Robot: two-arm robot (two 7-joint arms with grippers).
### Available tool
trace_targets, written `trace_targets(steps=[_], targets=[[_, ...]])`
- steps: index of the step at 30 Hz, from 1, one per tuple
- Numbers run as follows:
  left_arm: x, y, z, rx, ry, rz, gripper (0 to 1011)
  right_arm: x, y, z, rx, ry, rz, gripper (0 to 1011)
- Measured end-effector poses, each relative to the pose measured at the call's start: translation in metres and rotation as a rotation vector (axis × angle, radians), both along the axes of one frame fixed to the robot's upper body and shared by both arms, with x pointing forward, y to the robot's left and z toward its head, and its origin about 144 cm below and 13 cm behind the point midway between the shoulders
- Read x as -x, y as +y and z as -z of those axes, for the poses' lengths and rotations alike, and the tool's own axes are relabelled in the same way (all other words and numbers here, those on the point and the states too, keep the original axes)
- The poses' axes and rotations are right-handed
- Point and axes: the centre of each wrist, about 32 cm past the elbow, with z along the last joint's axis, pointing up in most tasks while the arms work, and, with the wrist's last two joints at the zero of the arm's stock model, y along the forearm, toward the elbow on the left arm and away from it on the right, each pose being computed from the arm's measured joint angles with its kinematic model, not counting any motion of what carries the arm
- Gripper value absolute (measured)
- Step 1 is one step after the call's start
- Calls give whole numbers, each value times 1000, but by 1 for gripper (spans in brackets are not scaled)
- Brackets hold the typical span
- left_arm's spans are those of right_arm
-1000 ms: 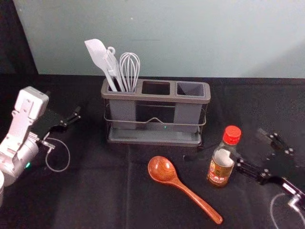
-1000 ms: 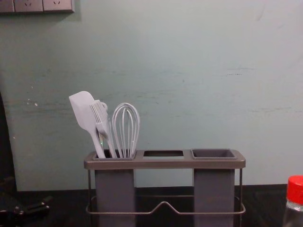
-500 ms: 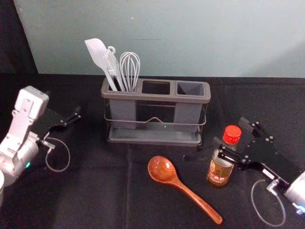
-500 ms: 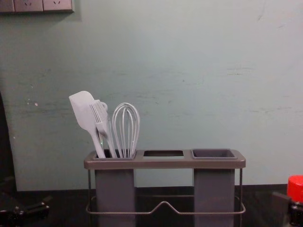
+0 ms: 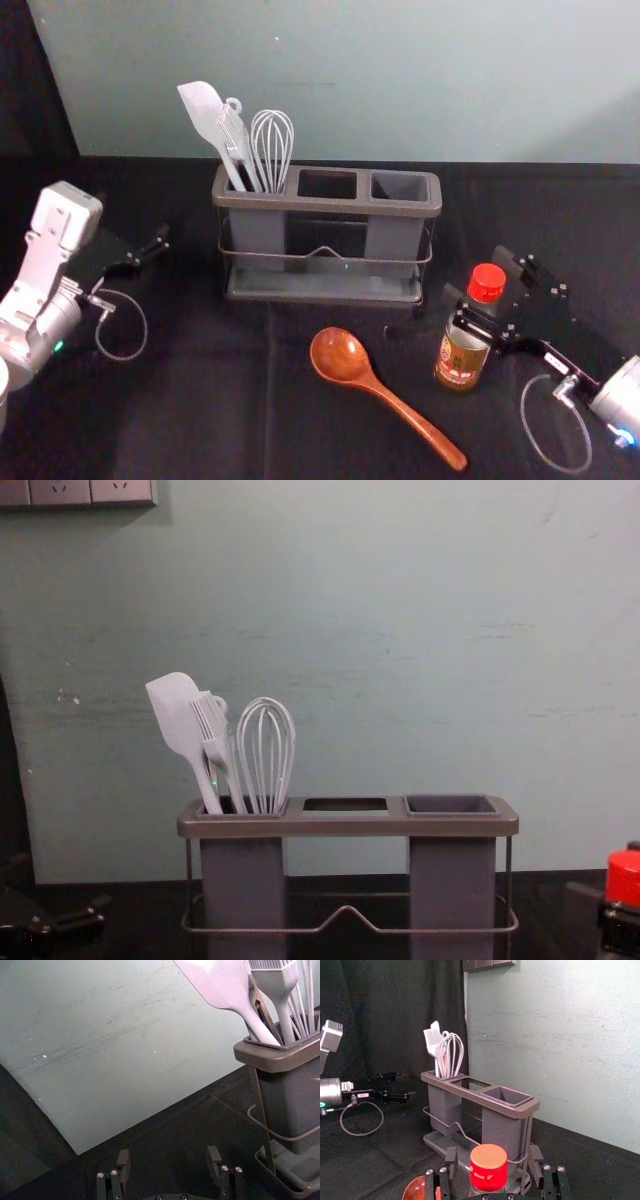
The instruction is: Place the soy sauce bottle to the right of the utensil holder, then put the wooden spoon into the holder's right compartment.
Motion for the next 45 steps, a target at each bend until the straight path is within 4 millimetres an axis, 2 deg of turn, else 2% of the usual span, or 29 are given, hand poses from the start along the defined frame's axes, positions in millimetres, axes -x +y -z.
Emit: trace_targets(steps=[2,3,7,8,14,15,19,35,45], targets=[[0,0,0,0,0,0,1005,0,0,0,0,1,-2,887],[0,0,0,0,0,0,1005,0,0,0,-1,1,-2,826],[0,0,0,0,0,0,1005,0,0,0,0,3,-2,762],[0,0,0,0,0,0,1004,0,0,0,0,4,-3,698],[0,0,0,0,0,0,1005,1,0,0,0,3,-11,517],[0,0,0,0,0,0,1005,1,0,0,0,3,-13,453],[0,0,0,0,0,0,1005,2,1,-2,-1,0,-14,382],[0,0,0,0,0,0,1005,-9,-2,-24,6,-54,11,383],[0,0,0,0,0,0,1005,-29,2,-29,4,-56,71,382]])
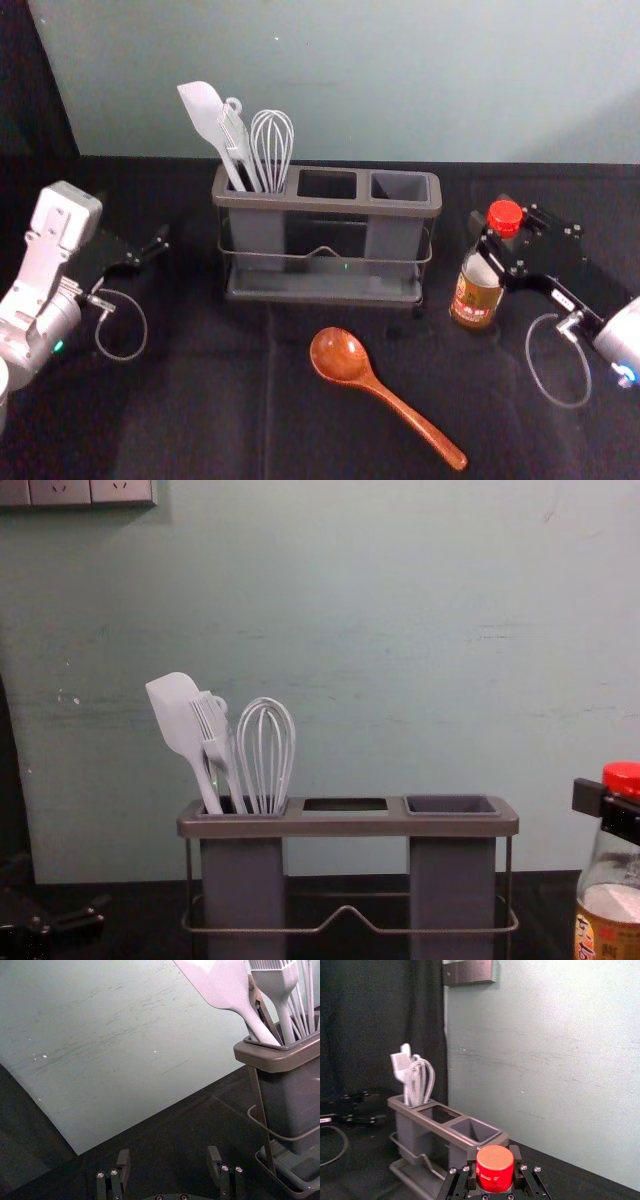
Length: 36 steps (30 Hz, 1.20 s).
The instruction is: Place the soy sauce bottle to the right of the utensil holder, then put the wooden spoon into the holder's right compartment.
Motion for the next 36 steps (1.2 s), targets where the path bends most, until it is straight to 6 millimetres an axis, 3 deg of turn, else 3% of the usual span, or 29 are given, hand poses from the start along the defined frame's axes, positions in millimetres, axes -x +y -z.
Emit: trace_targets(steps=[15,36], targets=[[0,0,0,0,0,0,1005,-34,12,14,-79,39,129,382],[0,0,0,0,0,0,1005,-64,24,29,-122,62,144,382]])
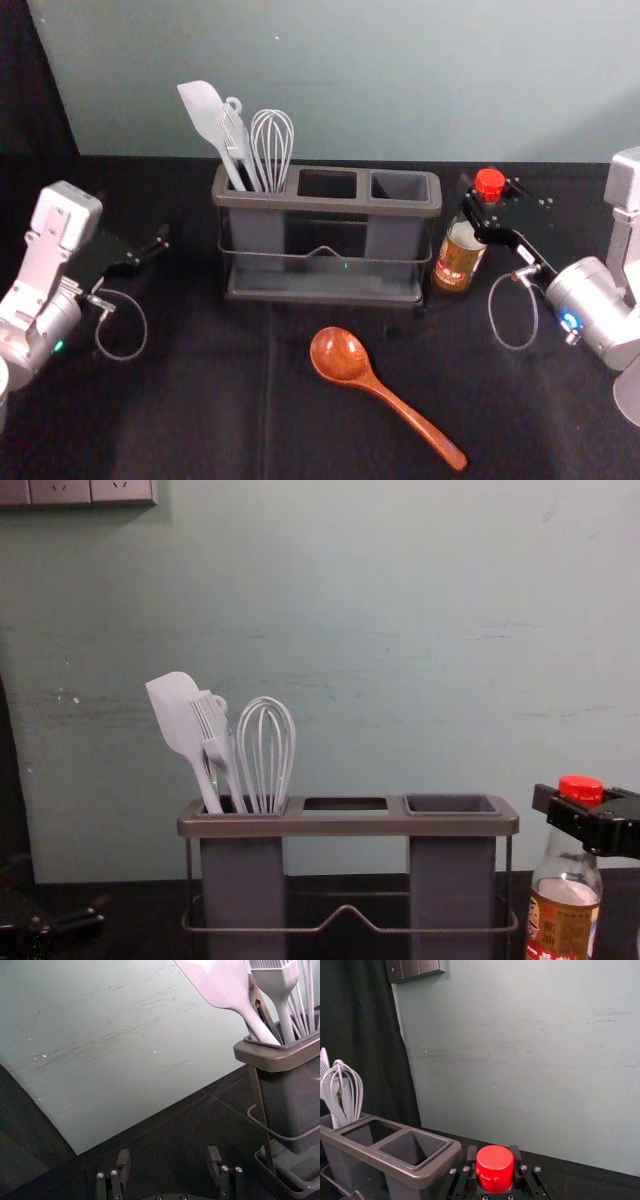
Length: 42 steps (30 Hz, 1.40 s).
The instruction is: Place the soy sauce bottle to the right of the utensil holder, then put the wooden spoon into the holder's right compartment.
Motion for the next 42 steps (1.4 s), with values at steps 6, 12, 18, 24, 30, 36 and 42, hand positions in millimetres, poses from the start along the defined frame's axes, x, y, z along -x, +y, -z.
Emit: trace_targets(steps=[6,12,18,24,30,36,42], targets=[[0,0,0,0,0,0,1005,-5,1,2,0,0,1,382],[0,0,0,0,0,0,1005,-6,2,1,-14,-5,-8,481],[0,0,0,0,0,0,1005,-3,-1,-6,-27,-27,-6,666],[0,0,0,0,0,0,1005,3,-7,-16,-32,-59,-2,839],[0,0,0,0,0,0,1005,11,-14,-24,-29,-84,-1,1003],[0,0,0,0,0,0,1005,17,-18,-27,-17,-86,-12,1002],[0,0,0,0,0,0,1005,30,-20,-27,5,-86,-49,1002]])
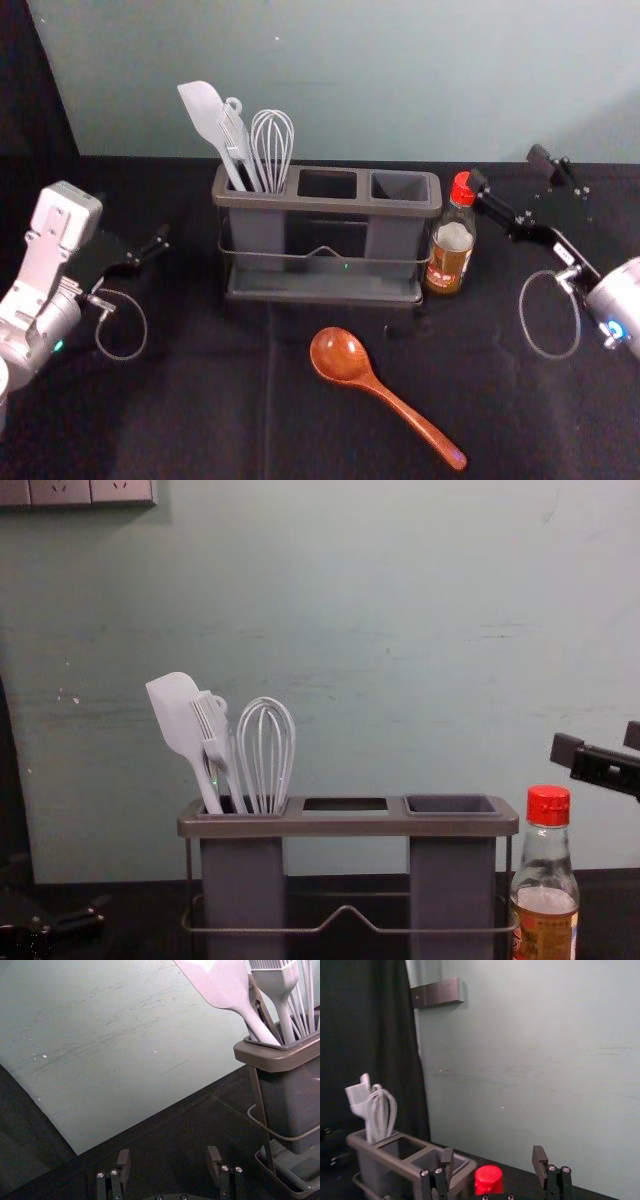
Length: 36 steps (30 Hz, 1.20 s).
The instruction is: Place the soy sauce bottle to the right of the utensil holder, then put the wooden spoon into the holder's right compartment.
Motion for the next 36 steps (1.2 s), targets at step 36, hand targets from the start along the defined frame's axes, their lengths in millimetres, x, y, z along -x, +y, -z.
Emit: trace_targets(steps=[36], targets=[[0,0,0,0,0,0,1005,40,47,29,267,175,-325,1002]])
